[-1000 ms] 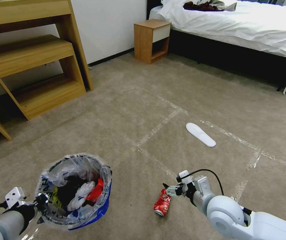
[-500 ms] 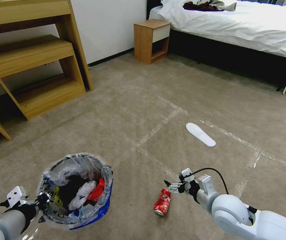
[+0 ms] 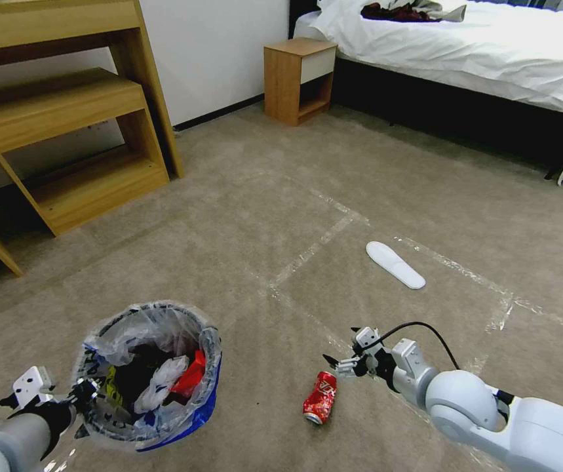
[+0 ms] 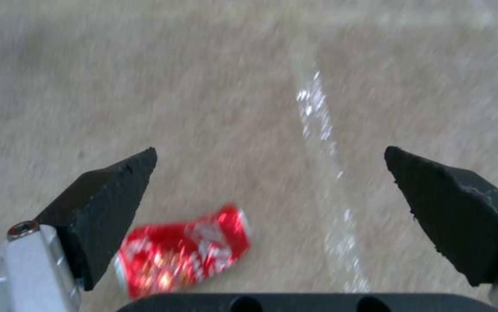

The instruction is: Pick up the trash bin and place the garbage on the floor into it.

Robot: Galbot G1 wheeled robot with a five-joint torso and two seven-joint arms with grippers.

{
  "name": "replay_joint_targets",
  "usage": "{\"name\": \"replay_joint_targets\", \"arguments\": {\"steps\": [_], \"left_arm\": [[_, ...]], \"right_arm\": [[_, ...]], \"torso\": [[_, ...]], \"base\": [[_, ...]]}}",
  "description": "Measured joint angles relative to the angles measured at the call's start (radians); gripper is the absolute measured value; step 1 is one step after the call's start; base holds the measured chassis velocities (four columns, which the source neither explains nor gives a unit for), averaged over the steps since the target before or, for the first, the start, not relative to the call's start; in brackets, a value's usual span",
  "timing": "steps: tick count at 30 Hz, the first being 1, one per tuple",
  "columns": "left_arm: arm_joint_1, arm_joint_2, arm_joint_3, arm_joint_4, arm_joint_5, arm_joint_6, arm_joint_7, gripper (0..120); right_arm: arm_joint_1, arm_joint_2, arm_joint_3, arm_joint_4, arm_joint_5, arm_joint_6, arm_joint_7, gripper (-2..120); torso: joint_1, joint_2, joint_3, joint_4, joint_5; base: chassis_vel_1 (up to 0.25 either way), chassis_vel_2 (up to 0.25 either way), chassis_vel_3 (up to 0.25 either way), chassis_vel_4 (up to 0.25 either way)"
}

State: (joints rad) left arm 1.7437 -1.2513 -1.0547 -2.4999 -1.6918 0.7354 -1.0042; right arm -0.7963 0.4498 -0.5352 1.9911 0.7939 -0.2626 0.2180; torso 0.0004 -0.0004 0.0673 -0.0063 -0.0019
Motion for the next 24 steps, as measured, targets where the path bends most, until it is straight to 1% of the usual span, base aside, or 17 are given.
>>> {"name": "replay_joint_targets", "arguments": {"steps": [2,3,4,6,12,14,15,17,18,21,22,23,24], "left_arm": [[-0.003,-0.003,0.004,0.0,0.005,0.0,0.001,0],[-0.004,-0.003,0.006,0.0,0.006,0.0,0.002,0],[-0.004,-0.003,0.006,0.0,0.006,0.0,0.002,0],[-0.006,-0.003,0.007,0.0,0.008,0.0,0.002,0],[-0.008,-0.001,0.01,0.0,0.01,0.0,0.002,0],[-0.008,-0.003,0.013,0.0,0.013,0.0,0.003,0],[-0.008,-0.003,0.013,0.0,0.013,0.0,0.003,0],[-0.009,-0.004,0.015,0.0,0.016,0.0,0.004,0],[-0.009,-0.004,0.015,0.0,0.016,0.0,0.004,0],[-0.009,-0.004,0.016,0.0,0.017,0.0,0.005,0],[-0.009,-0.004,0.016,0.0,0.017,0.0,0.005,0],[-0.01,-0.004,0.017,0.0,0.018,0.0,0.005,0],[-0.01,-0.004,0.017,0.0,0.018,0.0,0.005,0]], "right_arm": [[0.014,0.006,-0.039,0.005,0.049,-0.026,0.046,100],[0.025,0.015,-0.059,0.019,0.101,-0.054,0.095,100],[0.025,0.015,-0.059,0.019,0.101,-0.054,0.095,100],[0.038,0.034,-0.077,0.041,0.186,-0.114,0.18,100],[0.073,0.043,-0.101,0.034,0.211,-0.151,0.216,100],[0.081,0.049,-0.127,0.048,0.284,-0.172,0.293,100],[0.081,0.049,-0.127,0.048,0.284,-0.172,0.293,100],[0.068,0.057,-0.136,0.055,0.32,-0.194,0.351,100],[0.068,0.057,-0.136,0.055,0.32,-0.194,0.351,100],[0.054,0.091,-0.144,0.068,0.439,-0.234,0.498,100],[0.054,0.091,-0.144,0.068,0.439,-0.234,0.498,100],[0.05,0.11,-0.145,0.067,0.471,-0.238,0.542,100],[0.05,0.11,-0.145,0.067,0.471,-0.238,0.542,100]], "torso": [[0.0,0.0,0.0,-0.0001,-0.0001],[0.0,0.0,0.0,-0.0002,0.0001],[0.0,0.0,0.0,-0.0002,0.0001],[0.0,0.0,0.0,0.0,0.0],[0.0,0.0,0.0,0.0001,-0.0001],[0.0,0.0,0.0,0.0,-0.0001],[0.0,0.0,0.0,0.0,-0.0001],[0.0,0.0,0.0,-0.0001,-0.0002],[0.0,0.0,0.0,-0.0001,-0.0002],[0.0,0.0,0.0,-0.0002,-0.0001],[0.0,0.0,0.0,-0.0002,-0.0001],[0.0,0.0,0.0,-0.0001,-0.0001],[0.0,0.0,0.0,-0.0001,-0.0001]], "base": [[0.0,0.0,0.0,0.0],[0.0,0.0,0.0,0.0],[0.0,0.0,0.0,0.0],[0.0,0.0,0.0,0.0],[0.0,0.0,0.0,0.0],[0.0,0.0,0.0,0.0],[0.0,0.0,0.0,0.0],[0.0,0.0,0.0,0.0],[0.0,0.0,0.0,0.0],[0.0,0.0,0.0,0.0],[0.0,0.0,0.0,0.0],[0.0,0.0,0.0,0.0],[0.0,0.0,0.0,0.0]]}}
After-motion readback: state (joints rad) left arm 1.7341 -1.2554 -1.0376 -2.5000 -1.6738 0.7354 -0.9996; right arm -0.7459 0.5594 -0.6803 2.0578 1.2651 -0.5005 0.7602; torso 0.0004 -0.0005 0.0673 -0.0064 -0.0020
